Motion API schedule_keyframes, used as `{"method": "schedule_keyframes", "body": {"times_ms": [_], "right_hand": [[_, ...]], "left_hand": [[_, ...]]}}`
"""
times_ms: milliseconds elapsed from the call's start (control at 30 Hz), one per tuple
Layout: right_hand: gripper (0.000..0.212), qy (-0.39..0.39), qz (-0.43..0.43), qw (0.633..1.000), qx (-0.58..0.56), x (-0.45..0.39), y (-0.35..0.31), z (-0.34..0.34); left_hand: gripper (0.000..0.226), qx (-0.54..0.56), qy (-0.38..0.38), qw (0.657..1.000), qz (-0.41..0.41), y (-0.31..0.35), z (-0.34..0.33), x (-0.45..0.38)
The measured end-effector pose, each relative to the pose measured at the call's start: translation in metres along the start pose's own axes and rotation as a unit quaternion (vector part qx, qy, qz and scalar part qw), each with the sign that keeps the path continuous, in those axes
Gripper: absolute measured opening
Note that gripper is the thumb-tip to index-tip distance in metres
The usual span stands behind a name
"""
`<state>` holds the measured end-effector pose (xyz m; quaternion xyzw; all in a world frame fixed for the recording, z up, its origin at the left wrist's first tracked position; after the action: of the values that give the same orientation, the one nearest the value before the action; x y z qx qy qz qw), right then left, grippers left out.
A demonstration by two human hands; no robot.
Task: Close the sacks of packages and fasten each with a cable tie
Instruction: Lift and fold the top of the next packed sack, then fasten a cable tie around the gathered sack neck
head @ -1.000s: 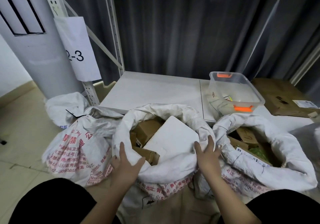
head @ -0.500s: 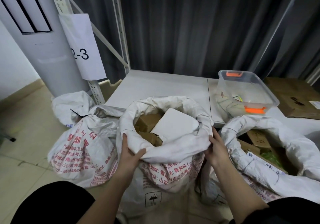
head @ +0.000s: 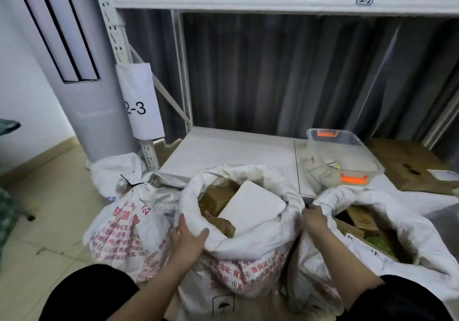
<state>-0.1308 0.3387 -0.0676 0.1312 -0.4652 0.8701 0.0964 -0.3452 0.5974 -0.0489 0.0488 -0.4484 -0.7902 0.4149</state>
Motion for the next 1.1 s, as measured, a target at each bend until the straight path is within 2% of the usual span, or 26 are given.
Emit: {"method": "schedule_keyframes", "body": {"times_ms": [100, 233, 333, 433, 600, 833, 967, 1100], "right_hand": [[0.047, -0.011, 0.04, 0.998, 0.047, 0.016, -0.035, 0.019], [0.017, -0.028, 0.161, 0.975, 0.15, 0.058, -0.09, 0.031], [0.025, -0.004, 0.222, 0.947, 0.233, 0.094, -0.134, 0.038], [0.028, 0.025, 0.268, 0.921, 0.281, 0.124, -0.171, 0.045], [0.024, 0.091, 0.356, 0.856, 0.364, 0.167, -0.219, 0.055], [0.024, 0.076, 0.399, 0.831, 0.38, 0.171, -0.23, 0.021], [0.022, 0.049, 0.405, 0.818, 0.405, 0.168, -0.221, -0.014], [0.023, 0.014, 0.419, 0.797, 0.435, 0.166, -0.22, -0.06]], "left_hand": [[0.071, -0.094, -0.028, 0.995, -0.007, 0.019, 0.024, -0.006], [0.045, -0.236, -0.047, 0.964, -0.114, 0.065, 0.059, -0.002], [0.032, -0.327, 0.005, 0.93, -0.168, 0.104, 0.085, 0.005], [0.031, -0.382, 0.058, 0.897, -0.217, 0.138, 0.105, 0.013], [0.031, -0.437, 0.136, 0.856, -0.24, 0.178, 0.133, 0.031], [0.032, -0.475, 0.159, 0.841, -0.206, 0.165, 0.163, 0.033], [0.042, -0.461, 0.15, 0.859, -0.166, 0.134, 0.181, 0.023], [0.037, -0.437, 0.149, 0.878, -0.124, 0.088, 0.196, -0.001]]}}
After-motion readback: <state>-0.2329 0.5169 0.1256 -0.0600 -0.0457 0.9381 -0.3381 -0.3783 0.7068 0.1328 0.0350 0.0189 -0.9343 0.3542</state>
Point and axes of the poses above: each hand's wrist, its own x-axis away from the middle knuckle, its own z-axis out of the back of the hand, y = z × x, the point moved 3 cm from there along -x, towards the middle knuckle, and after that the axes turned 1 degree about z, right-handed, at the moved point
